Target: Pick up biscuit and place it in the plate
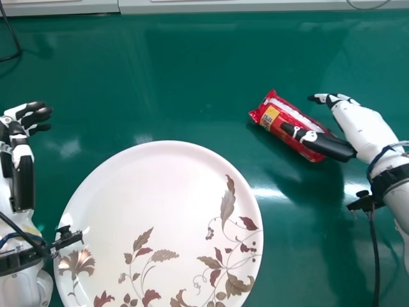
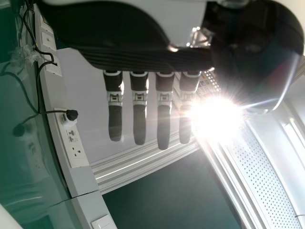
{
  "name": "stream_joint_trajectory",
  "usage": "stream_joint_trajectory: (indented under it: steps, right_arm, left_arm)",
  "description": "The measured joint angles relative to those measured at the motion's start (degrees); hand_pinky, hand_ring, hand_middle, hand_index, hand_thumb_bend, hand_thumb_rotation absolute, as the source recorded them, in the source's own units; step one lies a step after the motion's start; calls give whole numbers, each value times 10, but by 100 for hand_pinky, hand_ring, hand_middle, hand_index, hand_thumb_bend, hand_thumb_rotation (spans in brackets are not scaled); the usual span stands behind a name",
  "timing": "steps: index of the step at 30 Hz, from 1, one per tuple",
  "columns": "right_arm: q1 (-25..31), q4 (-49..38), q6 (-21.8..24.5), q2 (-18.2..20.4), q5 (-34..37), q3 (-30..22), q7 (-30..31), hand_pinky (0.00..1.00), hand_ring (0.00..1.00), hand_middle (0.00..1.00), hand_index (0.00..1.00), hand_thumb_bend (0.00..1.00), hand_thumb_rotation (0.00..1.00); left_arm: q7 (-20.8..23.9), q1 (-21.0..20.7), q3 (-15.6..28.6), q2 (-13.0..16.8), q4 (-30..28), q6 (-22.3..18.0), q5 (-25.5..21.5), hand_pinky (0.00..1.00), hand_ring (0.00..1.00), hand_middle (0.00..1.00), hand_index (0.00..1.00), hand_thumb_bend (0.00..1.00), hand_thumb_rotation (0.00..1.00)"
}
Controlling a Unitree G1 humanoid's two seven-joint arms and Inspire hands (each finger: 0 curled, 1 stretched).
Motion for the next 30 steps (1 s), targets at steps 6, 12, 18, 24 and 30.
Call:
stream_joint_trajectory:
  steps: [6,12,18,24,30]
  right_arm:
    - [-42,24,7,-25,-13,26,34,76,86,91,92,100,60]
    - [-85,47,22,-40,-31,60,80,76,87,91,92,100,58]
    - [-120,75,18,-54,-36,81,93,74,85,90,91,100,58]
    - [-146,93,11,-70,-42,98,115,78,88,92,93,100,56]
    - [-167,102,3,-84,-59,120,139,73,84,88,90,100,56]
  left_arm:
    - [-3,0,0,0,-3,5,-1,63,69,68,70,11,37]
    - [-5,0,0,0,-4,5,-1,60,68,67,70,11,38]
    - [-6,0,0,0,-5,5,-1,61,69,68,71,11,39]
    - [-8,3,0,0,-8,5,-1,62,70,68,71,11,40]
    - [-13,8,0,0,-13,5,-6,65,71,69,72,11,37]
